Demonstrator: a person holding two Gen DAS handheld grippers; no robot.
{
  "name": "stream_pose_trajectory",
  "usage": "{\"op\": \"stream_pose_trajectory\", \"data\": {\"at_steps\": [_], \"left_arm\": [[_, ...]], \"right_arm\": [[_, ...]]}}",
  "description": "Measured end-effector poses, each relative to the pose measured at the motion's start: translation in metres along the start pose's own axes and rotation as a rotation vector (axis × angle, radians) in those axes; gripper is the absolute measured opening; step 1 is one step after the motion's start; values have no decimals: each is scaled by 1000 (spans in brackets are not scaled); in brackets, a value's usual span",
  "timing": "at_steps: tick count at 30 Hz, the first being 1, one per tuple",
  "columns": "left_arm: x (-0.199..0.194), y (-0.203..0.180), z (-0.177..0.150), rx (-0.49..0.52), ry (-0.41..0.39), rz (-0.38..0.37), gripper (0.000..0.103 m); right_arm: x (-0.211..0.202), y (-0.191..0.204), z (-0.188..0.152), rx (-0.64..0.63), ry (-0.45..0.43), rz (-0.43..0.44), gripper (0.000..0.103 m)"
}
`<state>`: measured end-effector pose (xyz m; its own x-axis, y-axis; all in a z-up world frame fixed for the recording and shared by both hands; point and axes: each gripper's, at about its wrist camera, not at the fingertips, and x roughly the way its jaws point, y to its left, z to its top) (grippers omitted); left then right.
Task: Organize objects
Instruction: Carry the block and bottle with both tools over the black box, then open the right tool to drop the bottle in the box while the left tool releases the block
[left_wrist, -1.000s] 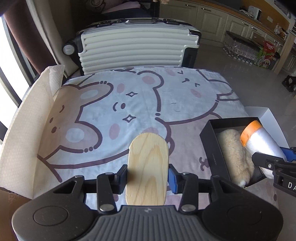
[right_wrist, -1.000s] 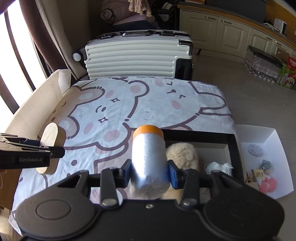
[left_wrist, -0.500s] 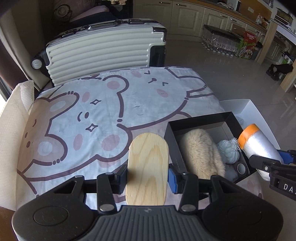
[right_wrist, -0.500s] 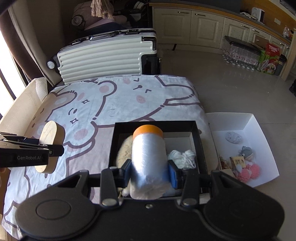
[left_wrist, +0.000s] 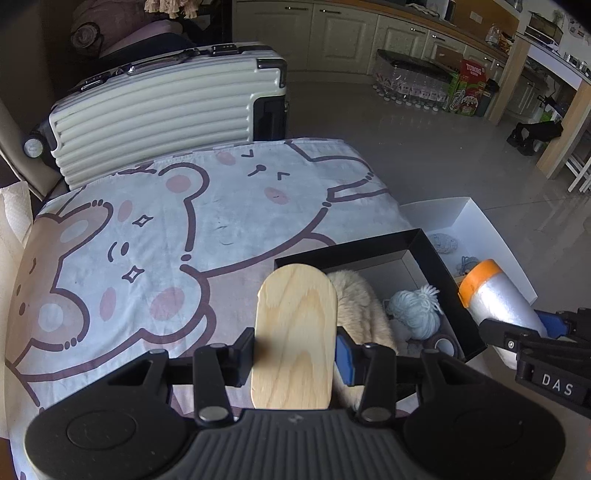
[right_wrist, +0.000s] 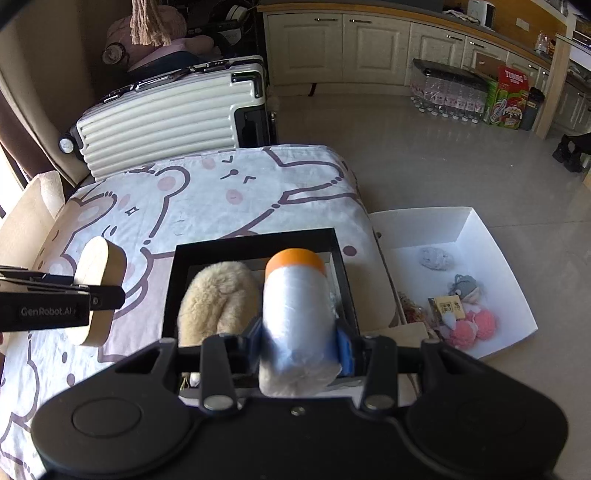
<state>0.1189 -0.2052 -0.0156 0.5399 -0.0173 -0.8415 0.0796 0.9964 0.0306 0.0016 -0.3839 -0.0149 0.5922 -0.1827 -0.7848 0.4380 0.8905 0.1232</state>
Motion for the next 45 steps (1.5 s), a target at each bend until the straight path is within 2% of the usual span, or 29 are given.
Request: {"op": "stream_pose_trajectory", "data": {"at_steps": [11, 22, 30, 31, 33, 34, 45], "left_arm": [[18, -18, 16, -12, -14, -70, 45], [50, -32, 36, -32, -7, -124, 45], [67, -27, 45, -43, 3, -146, 45], [68, -24, 46, -50, 5, -147, 45], [71, -21, 48, -66, 9, -154, 45], [73, -20, 48, -71, 11, -156, 45], [82, -36, 50, -113, 21, -213, 45]], "right_arm": [[30, -10, 7, 45, -16, -14, 42], [76, -7, 18, -2, -27, -33, 42], [113, -6, 25, 23, -19, -29, 42], [117, -5, 26, 25, -20, -33, 43], [121, -2, 29, 17, -18, -44, 58], [122, -1, 29, 9, -22, -44, 58], [105, -9, 31, 7, 10, -3, 37]]}}
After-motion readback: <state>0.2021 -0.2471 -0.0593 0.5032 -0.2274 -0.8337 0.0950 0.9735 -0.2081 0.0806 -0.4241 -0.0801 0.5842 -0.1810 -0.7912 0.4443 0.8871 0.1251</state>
